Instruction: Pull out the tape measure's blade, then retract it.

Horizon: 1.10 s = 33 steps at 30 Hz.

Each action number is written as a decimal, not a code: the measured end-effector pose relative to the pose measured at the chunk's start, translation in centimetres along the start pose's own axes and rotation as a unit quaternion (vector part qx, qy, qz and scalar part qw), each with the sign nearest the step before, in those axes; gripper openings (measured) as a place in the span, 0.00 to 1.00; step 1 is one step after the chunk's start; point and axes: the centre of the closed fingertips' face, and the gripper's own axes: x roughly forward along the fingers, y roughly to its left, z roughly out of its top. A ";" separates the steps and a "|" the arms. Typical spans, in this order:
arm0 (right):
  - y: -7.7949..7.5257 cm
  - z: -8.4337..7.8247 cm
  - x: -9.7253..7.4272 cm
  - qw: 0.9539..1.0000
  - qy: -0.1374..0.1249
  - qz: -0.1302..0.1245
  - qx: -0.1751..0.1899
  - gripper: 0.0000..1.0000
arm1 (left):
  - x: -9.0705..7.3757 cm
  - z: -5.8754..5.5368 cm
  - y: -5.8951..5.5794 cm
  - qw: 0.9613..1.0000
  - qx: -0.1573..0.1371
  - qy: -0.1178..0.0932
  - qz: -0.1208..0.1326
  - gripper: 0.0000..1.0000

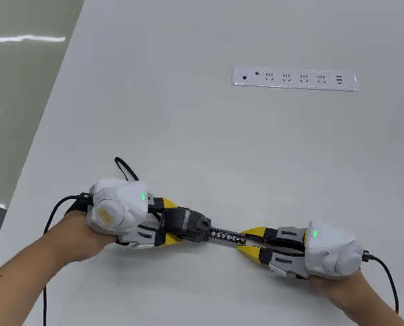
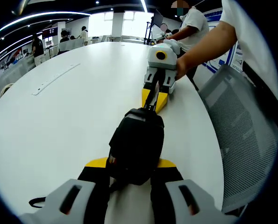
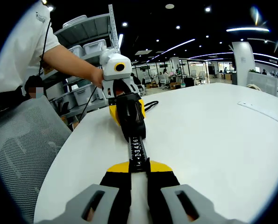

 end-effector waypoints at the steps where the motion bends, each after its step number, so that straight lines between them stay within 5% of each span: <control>1: 0.0 0.0 -0.1 1.000 0.000 0.000 0.001 0.10 | 0.0 0.0 0.0 1.000 0.001 0.000 0.000 0.29; 33: -0.2 -0.8 -2.5 1.000 -0.004 -0.010 0.013 0.09 | 0.0 0.0 0.0 1.000 0.000 0.001 0.000 0.29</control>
